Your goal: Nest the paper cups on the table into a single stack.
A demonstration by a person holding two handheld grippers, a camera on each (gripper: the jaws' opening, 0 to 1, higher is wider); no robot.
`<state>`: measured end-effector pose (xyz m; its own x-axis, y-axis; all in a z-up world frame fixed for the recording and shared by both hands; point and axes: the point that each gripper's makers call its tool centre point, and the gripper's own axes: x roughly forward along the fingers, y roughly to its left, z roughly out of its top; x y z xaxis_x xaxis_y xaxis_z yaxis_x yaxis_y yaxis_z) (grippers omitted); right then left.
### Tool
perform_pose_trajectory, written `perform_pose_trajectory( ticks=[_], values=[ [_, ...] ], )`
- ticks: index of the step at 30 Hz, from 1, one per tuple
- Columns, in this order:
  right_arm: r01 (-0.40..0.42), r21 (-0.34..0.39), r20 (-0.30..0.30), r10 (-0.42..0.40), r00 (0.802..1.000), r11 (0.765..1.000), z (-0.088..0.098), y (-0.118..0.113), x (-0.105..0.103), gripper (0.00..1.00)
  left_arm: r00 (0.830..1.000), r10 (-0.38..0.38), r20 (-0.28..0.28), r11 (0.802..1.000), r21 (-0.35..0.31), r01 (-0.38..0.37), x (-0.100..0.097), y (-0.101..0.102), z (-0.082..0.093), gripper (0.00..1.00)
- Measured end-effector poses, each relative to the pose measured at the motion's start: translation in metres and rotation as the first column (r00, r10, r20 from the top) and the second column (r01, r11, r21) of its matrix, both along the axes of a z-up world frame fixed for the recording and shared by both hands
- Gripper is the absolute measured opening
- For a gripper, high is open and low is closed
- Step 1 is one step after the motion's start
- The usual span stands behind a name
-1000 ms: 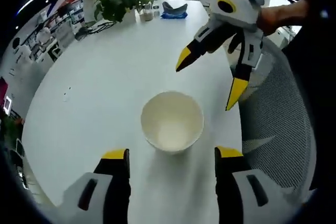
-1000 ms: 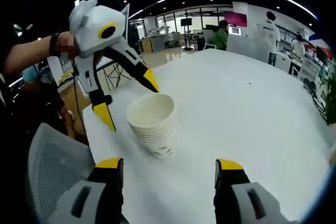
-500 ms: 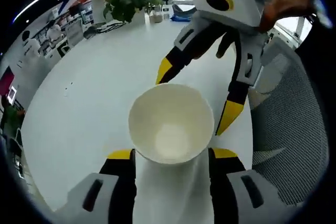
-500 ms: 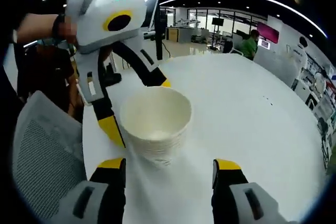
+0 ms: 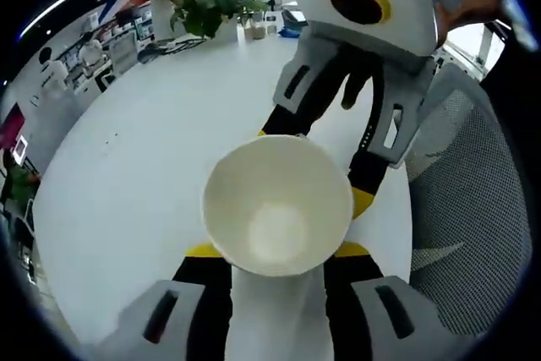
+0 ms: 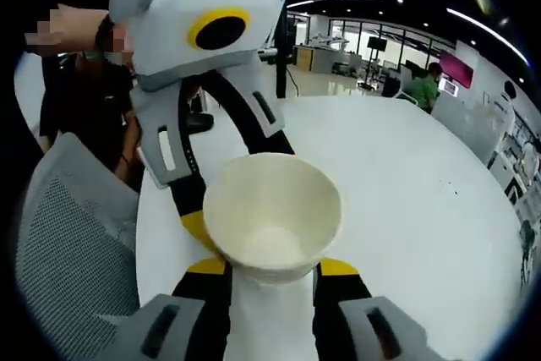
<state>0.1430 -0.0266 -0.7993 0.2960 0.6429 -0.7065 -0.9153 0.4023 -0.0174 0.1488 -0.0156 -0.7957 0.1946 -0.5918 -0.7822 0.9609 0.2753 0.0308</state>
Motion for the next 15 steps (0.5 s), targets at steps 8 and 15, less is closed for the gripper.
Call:
perform_pose_trajectory(
  ticks=[8,15],
  values=[
    [0.011,-0.002,0.007,-0.011,1.0,1.0,0.009,-0.007,0.016,0.36,1.0,-0.017,0.017,1.0,0.002,0.017,0.017,-0.007,0.008,0.4],
    [0.023,-0.01,0.029,-0.022,0.999,1.0,0.02,-0.017,0.049,0.36,0.998,-0.028,0.049,1.0,-0.004,0.029,0.057,-0.014,0.015,0.4]
  ],
)
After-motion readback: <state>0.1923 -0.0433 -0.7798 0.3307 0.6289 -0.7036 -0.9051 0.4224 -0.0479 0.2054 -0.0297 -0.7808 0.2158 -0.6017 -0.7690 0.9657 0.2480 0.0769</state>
